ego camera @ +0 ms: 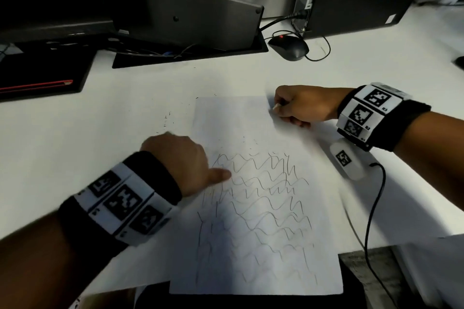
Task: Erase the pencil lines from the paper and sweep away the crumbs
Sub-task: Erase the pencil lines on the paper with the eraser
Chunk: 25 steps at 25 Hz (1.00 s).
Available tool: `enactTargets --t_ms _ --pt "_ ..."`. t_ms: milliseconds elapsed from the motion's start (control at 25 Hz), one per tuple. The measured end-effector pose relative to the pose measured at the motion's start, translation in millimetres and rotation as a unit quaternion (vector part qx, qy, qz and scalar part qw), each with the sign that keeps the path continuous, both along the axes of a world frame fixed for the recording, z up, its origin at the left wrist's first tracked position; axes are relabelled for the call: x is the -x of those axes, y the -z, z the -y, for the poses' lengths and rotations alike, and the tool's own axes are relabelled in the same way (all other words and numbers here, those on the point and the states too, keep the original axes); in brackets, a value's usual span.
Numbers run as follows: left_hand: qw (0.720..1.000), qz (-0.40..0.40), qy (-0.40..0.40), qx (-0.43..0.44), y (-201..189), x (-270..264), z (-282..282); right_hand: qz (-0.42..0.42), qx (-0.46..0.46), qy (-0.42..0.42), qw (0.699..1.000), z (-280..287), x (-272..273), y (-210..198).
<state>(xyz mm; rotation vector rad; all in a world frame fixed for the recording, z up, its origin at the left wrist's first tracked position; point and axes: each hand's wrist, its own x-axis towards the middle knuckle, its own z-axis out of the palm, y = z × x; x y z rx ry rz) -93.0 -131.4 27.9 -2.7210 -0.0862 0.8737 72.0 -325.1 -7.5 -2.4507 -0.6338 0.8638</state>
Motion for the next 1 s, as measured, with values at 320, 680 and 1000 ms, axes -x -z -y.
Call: enactTargets --t_ms 320,680,1000 --pt "0.992 -0.005 0.089 0.085 32 -1 34 0.008 0.003 -0.001 1.000 0 4 -1" --pt "0.974 -0.005 0.156 0.167 31 -9 41 0.020 0.032 -0.016 0.999 -1 0 2" --pt "0.996 0.038 0.080 0.026 4 -13 8 0.025 0.047 -0.022 0.998 -3 -1 2"
